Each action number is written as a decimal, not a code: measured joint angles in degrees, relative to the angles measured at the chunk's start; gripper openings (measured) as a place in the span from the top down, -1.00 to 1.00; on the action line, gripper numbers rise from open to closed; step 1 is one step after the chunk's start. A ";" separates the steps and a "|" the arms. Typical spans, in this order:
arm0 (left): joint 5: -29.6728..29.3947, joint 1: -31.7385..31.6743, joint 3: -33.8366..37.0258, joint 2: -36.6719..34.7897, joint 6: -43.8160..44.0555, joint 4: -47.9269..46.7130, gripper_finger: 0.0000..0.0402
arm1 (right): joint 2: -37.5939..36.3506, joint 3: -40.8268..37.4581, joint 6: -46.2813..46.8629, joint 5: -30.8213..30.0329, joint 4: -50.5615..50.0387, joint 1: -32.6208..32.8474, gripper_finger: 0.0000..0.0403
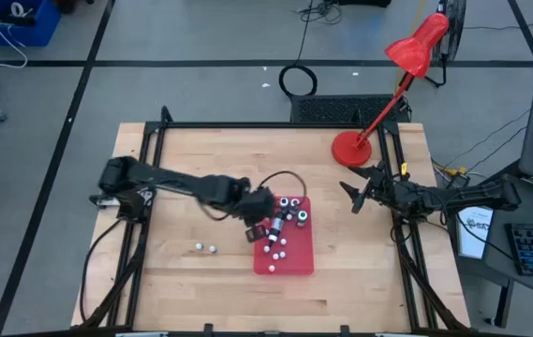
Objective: Pick & Place food coloring
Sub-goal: Put the small orange food coloring bottle into the red bin, then put the small green food coloring bottle into the red bin
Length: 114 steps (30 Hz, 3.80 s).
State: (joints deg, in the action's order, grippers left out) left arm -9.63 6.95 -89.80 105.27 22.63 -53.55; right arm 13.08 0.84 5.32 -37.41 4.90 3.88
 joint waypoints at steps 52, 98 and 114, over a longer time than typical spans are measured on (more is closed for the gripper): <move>11.14 -7.70 -6.56 18.63 -5.88 -2.49 0.01 | 1.25 0.00 0.03 0.15 -0.04 -0.02 -0.38; -5.59 27.11 -16.20 16.19 19.90 -36.47 0.30 | 2.41 0.00 -0.22 0.15 0.44 0.00 -0.38; -5.43 23.68 29.12 -16.52 16.47 0.94 0.33 | 2.43 -0.01 -1.55 0.00 0.53 -0.02 -0.38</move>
State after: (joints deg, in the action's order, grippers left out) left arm -15.06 30.62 -60.68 88.75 39.09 -52.61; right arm 15.51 0.83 3.77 -37.41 5.43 3.86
